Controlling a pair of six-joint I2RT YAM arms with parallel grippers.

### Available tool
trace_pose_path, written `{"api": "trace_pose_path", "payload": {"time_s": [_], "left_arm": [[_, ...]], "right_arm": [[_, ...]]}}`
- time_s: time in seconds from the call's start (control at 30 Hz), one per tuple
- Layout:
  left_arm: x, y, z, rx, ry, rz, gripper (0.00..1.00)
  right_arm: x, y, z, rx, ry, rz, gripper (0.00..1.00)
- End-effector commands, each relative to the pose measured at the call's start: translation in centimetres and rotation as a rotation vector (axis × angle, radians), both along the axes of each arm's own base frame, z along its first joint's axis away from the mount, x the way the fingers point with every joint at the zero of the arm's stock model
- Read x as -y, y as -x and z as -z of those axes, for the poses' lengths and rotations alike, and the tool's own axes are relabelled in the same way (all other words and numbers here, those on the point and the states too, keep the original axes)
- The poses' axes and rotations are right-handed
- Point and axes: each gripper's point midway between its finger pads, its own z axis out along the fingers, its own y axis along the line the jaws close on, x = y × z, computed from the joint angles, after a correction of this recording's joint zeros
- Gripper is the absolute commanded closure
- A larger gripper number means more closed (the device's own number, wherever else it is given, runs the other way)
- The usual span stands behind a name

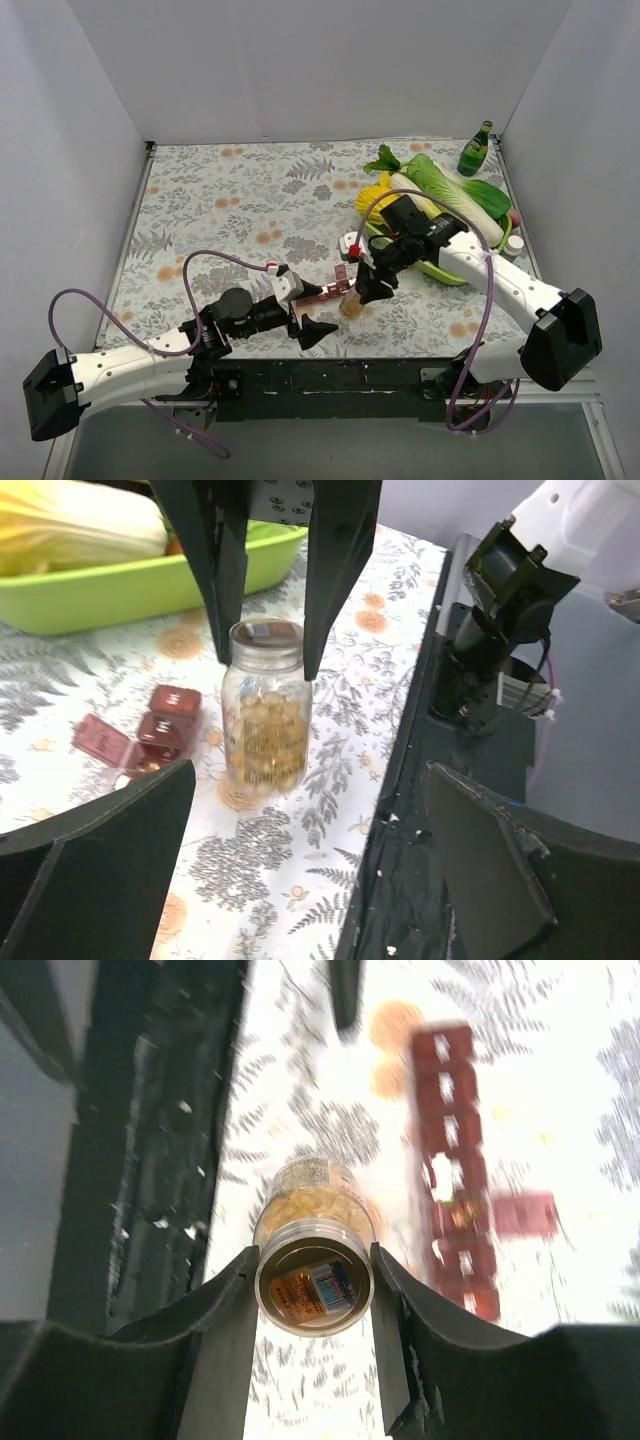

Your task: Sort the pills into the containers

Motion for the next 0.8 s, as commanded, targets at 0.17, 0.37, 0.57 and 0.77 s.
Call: {"api": "trace_pose_path", "payload": {"time_s": [0.17, 0.37, 0.57, 0.77], "left_arm": [[-3.8, -2.9, 1.8, 0.174, -0.358, -0.120, 0.02], [-4.4, -3.6, 2.2, 0.190, -0.356, -0.175, 0.02], [-4.6, -3.5, 2.5, 0.181, -0.365, -0.170, 0.02], [-4.8, -3.5, 2.4, 0.183, -0.355, -0.177, 0.02]], "right_arm": [[14.7, -5.2, 2.8, 0.201, 0.357, 0.484, 0.87], [22.0, -4.7, 4.8, 0.240, 0.482, 0.667, 0.84], [25.6, -4.3, 7.0, 0.226, 0.524, 0.775, 0.80], [26.3, -3.7, 7.7, 0.171, 0.527, 0.778, 0.56]]}}
